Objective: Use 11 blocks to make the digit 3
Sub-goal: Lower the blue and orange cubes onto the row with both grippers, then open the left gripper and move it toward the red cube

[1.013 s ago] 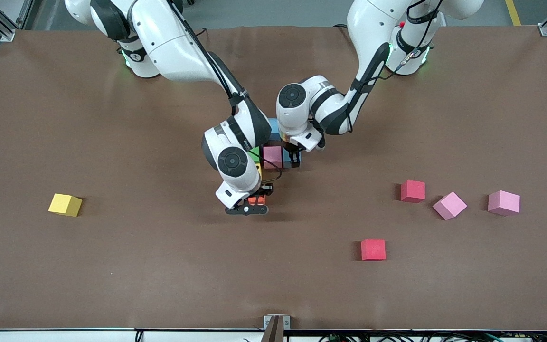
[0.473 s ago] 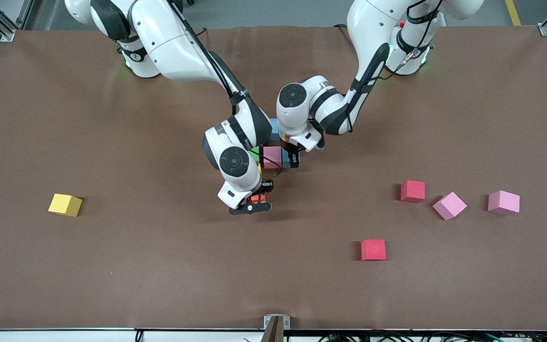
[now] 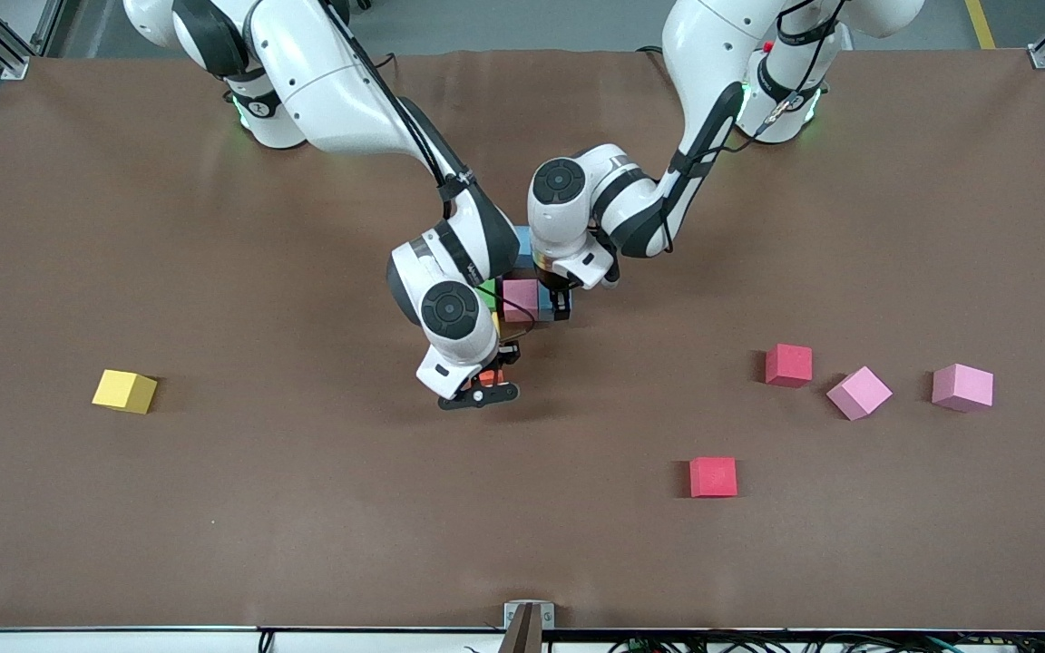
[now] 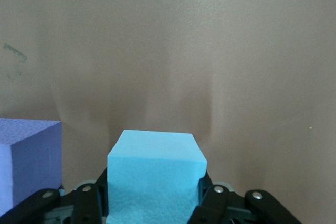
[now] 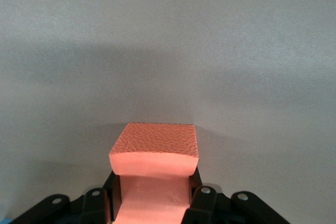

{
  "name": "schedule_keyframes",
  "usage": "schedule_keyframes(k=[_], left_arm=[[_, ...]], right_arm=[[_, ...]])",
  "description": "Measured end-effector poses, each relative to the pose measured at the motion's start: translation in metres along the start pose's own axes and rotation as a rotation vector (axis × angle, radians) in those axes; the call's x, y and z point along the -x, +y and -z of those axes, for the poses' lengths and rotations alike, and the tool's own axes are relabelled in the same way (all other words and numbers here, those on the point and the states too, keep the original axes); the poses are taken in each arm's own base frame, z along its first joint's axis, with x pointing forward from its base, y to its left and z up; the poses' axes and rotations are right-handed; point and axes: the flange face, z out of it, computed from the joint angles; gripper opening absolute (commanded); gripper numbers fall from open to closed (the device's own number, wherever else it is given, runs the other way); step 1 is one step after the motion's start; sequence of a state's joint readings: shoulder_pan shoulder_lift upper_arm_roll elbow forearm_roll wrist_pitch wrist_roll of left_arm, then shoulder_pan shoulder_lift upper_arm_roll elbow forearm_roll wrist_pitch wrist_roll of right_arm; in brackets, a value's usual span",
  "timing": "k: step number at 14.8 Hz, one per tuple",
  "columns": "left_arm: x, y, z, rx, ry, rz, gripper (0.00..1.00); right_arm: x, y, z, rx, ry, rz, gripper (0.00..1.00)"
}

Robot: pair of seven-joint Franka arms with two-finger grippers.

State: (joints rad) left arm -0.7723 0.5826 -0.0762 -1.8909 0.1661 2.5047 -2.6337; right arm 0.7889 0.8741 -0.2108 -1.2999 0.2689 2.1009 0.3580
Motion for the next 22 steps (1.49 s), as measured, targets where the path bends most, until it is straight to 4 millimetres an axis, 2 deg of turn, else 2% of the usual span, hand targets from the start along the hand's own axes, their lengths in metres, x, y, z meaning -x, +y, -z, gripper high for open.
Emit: schedule_keyframes(k=[2,3,4,6,11,14,16,18,22], left_arm=[[0.001,-0.001,0.000,0.000,-0.001,-0.001,0.19],[0.001,-0.001,0.000,0.000,-0.001,-0.002,0.28],[0.001,-0.002,0.000,0.000,-0.001,-0.003,0.46],[0.002,-0.002,0.000,0.000,-0.001,-0.004,0.99],[0.002,-0.001,0.001,0.002,-0.003,-0.004,1.00],[0.002,0.003,0.009,0.008,-0.005,0.001,1.00],[0.001,0.006,0.027,0.012,0.001,0.005,1.00],[-0.002,0.010,0.055,0.015,0.016,-0.004,1.00],[-0.021,0.022,0.104,0.007,0.063,-0.061,1.00]], right_arm=[[0.000,0.000,0.000,0.001,-0.001,0.001,0.20],[0.000,0.000,0.000,0.001,-0.001,0.001,0.20],[0.000,0.000,0.000,0.001,-0.002,0.001,0.20],[0.001,0.000,0.000,0.003,-0.005,0.001,0.20],[0.001,0.000,-0.001,0.004,-0.007,0.002,0.21],[0.002,0.000,-0.001,0.006,-0.012,0.002,0.21],[0.002,0.000,-0.001,0.008,-0.016,0.003,0.21],[0.002,0.000,-0.001,0.009,-0.019,0.003,0.21],[0.004,0.000,-0.001,0.013,-0.024,0.005,0.22]])
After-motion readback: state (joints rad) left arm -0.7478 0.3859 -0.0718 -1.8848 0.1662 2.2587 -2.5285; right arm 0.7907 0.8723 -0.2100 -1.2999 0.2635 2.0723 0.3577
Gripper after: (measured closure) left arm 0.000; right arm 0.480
